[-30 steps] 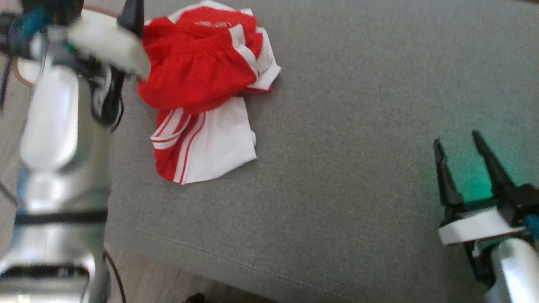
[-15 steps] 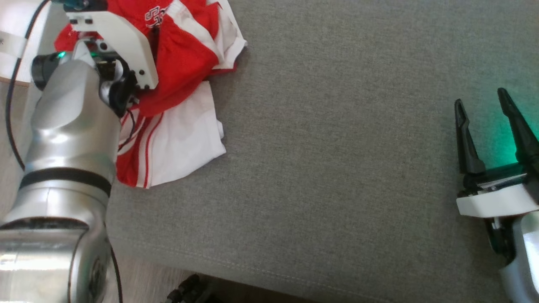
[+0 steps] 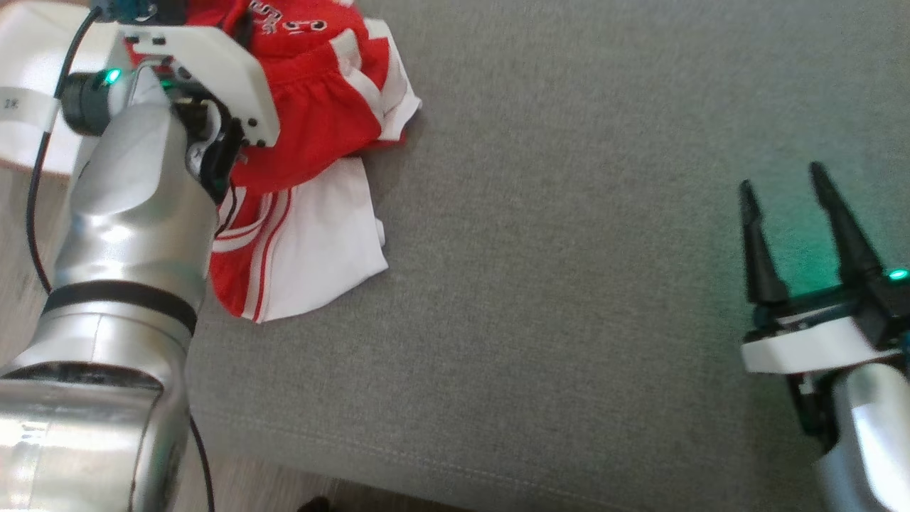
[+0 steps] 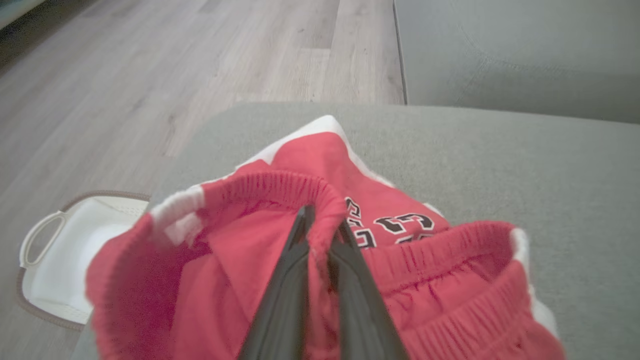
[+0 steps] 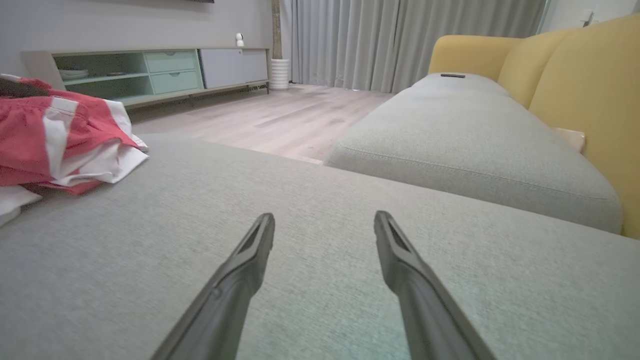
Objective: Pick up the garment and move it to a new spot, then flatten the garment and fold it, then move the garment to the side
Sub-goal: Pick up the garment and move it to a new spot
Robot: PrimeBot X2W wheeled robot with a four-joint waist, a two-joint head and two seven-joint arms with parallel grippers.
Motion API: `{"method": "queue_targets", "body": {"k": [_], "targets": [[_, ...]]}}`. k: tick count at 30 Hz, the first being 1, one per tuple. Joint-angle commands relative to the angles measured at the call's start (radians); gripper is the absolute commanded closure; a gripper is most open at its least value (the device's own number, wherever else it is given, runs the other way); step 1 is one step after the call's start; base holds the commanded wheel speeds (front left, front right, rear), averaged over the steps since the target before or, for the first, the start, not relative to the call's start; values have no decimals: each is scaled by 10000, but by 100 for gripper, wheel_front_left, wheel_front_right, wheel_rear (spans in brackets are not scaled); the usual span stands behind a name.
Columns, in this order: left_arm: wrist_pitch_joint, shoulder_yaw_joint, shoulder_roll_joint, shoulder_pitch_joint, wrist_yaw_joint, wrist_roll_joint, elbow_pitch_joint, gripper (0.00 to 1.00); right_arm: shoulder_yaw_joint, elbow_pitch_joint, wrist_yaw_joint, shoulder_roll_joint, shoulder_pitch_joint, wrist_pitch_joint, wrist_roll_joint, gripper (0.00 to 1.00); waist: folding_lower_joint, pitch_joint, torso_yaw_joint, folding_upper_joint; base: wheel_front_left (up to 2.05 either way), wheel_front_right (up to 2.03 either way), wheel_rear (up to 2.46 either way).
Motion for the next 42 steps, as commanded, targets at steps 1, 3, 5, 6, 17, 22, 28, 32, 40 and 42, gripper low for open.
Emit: {"method": "queue_targets", "body": {"k": [1, 3, 5, 6, 17, 22, 28, 32, 40, 42], "targets": [[-246, -278, 448, -669, -9, -258, -580, 100, 379, -198, 77, 196, 15, -63, 185, 0, 0, -799, -161, 0, 0, 0, 0], [-330, -548, 474, -699, -9, -399, -755, 100, 441, -163, 77, 303, 22, -63, 227, 0, 0, -1005, -230, 0, 0, 0, 0], [-500, -1179, 603, -704, -9, -703, -1175, 100, 551, -87, 77, 522, 45, -63, 273, 0, 0, -1421, -420, 0, 0, 0, 0], [-555, -1526, 668, -696, -10, -882, -1424, 100, 586, -37, 77, 647, 72, -63, 298, 0, 0, -1637, -532, 0, 0, 0, 0], [-222, -4454, 1761, -516, -11, -3312, -4412, 100, 952, 270, 77, 1529, 630, -63, 409, 0, 0, -3118, -2450, 0, 0, 0, 0], [-104, -4983, 1868, -311, -11, -4072, -5289, 100, 1217, 238, 77, 1680, 594, -63, 474, 0, 0, -3145, -3797, 0, 0, 0, 0], [-325, -5539, 1404, -113, -11, -4358, -5425, 100, 1460, 56, 77, 1761, 416, -63, 643, 0, 0, -2681, -5253, 0, 0, 0, 0], [-737, -5788, 973, -40, -11, -4316, -4979, 100, 1482, -24, 77, 1782, 245, -63, 763, 0, 0, -2271, -6048, 0, 0, 0, 0], [-1768, -6287, 104, 707, 130, -4226, -3475, 100, 1755, -192, 77, 1789, -49, -63, 1330, 0, 0, -1440, -6969, 0, 0, 0, 0], [-1987, -6497, -12, 888, 312, -4060, -3062, 92, 1767, -202, 77, 1790, -125, -63, 1419, 0, 0, -1248, -7043, 0, 0, 0, 0]]}}
